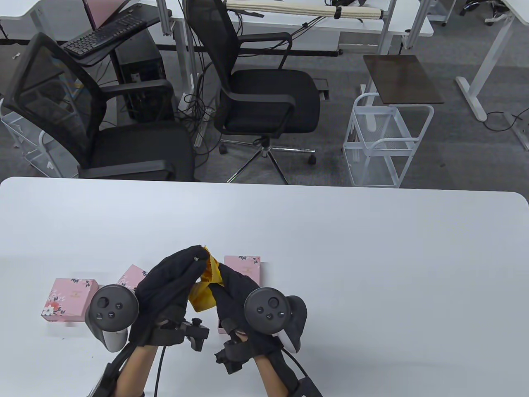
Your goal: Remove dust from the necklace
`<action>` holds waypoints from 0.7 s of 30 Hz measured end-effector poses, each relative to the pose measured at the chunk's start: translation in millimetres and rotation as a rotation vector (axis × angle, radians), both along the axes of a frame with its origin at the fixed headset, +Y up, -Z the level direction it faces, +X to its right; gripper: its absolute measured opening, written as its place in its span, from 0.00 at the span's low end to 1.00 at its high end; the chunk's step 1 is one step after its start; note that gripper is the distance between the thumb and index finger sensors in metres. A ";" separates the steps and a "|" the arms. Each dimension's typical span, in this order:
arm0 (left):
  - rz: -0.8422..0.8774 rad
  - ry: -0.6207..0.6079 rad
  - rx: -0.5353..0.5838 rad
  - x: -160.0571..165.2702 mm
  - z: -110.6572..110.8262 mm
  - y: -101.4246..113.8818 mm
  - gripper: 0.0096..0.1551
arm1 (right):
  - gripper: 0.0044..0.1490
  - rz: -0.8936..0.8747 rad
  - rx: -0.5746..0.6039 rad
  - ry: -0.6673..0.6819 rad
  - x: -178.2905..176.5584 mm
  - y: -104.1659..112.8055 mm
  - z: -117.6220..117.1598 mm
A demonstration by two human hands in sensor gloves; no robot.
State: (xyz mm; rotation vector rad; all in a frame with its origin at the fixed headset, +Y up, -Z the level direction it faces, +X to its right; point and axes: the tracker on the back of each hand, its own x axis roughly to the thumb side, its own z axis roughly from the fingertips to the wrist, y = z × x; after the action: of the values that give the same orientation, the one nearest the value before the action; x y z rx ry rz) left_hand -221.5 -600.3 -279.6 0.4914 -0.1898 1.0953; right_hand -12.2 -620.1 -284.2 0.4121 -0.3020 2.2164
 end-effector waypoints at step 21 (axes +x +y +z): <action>0.041 0.015 0.021 -6.1 1.3 1.1 0.19 | 0.23 0.034 -0.016 0.024 -3.8 -3.9 -1.5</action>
State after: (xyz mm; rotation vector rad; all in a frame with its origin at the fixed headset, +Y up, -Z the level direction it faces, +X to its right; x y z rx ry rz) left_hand -227.6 -599.3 -278.3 0.5238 -0.1788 1.1303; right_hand -16.0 -624.0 -285.8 0.4376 -0.2668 2.2442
